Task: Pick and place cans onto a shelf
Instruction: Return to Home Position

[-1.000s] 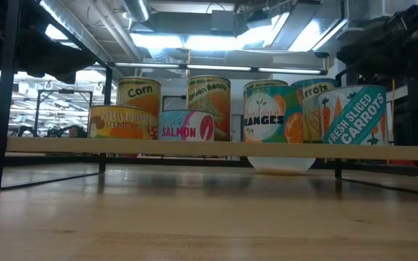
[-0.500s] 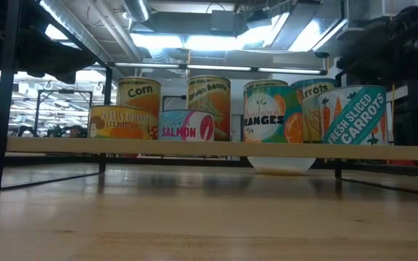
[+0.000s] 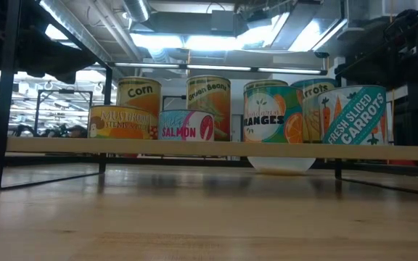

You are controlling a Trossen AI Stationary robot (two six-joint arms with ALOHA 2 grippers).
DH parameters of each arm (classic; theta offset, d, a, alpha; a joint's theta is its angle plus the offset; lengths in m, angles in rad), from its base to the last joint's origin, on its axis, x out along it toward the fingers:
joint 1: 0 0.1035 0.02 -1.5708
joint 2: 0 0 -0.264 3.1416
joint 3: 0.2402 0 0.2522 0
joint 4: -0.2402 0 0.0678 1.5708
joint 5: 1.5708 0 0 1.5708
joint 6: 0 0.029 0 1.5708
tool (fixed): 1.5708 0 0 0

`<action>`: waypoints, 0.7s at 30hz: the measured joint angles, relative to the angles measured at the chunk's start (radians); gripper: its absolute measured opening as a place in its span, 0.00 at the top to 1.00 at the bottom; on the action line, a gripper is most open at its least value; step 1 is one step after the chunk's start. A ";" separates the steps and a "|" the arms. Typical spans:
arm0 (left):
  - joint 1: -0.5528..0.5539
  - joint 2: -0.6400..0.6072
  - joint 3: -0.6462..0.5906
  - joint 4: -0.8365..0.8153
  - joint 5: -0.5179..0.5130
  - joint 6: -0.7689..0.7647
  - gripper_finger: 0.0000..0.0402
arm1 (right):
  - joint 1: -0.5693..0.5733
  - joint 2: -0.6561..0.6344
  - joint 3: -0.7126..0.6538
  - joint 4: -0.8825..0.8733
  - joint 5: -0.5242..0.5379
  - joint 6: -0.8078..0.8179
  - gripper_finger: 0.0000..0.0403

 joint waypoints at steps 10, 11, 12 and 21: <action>0.000 0.000 0.000 0.000 -0.032 0.002 0.81 | 0.000 0.000 0.000 0.000 0.000 0.000 0.81; 0.000 0.000 0.000 -0.001 -0.034 0.005 0.81 | 0.000 0.000 0.000 0.000 0.000 0.000 0.81; 0.000 0.000 0.000 -0.001 -0.034 0.007 0.81 | 0.000 0.000 0.000 0.000 -0.001 0.000 0.81; 0.000 0.000 0.000 -0.003 -0.034 0.007 0.81 | 0.000 0.000 0.000 0.000 -0.001 0.000 0.81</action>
